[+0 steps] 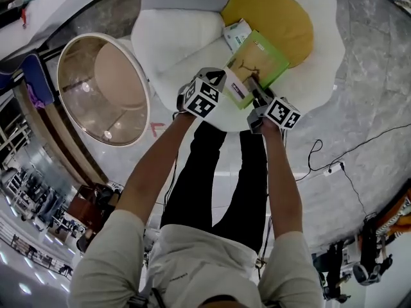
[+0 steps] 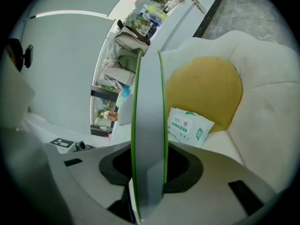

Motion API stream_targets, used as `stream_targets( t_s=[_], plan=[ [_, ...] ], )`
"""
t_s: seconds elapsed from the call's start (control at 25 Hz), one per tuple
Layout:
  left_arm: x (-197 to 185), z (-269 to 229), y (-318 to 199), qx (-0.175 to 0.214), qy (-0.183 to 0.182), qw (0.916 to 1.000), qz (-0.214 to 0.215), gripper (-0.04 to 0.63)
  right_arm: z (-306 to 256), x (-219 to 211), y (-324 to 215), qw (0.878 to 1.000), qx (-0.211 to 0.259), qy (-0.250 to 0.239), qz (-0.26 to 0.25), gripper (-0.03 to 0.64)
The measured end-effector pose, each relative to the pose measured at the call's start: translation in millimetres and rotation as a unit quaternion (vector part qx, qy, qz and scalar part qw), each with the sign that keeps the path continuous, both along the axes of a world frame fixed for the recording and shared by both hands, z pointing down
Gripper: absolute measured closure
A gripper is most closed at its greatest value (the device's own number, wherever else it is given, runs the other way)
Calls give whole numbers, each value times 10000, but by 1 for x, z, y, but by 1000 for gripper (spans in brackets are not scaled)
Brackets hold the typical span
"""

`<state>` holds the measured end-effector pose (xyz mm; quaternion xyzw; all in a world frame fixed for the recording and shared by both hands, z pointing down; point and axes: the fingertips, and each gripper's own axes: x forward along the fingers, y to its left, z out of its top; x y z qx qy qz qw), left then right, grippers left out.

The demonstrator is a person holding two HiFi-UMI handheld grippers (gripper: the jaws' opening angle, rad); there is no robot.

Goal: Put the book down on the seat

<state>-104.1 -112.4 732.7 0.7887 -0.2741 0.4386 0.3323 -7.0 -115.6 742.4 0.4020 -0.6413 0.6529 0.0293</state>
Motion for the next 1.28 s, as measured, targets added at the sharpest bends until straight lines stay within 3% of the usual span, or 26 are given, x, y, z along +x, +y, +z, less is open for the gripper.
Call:
stream_targets(
  t_s=[0.4, 0.68, 1.0, 1.28],
  plan=[
    [16, 50, -15, 142, 75, 9997, -208, 588, 36, 8, -24, 9986, 358, -377, 6, 486],
    [49, 78, -32, 206, 177, 9988, -419, 588, 59, 43, -51, 9977, 607, -301, -66, 486],
    [64, 113, -33, 97, 293, 9974, -645, 588, 90, 60, -60, 9976, 555, -403, 125, 486],
    [83, 133, -52, 163, 345, 9977, -553, 588, 108, 64, -79, 9961, 566, -629, 248, 486]
  ],
)
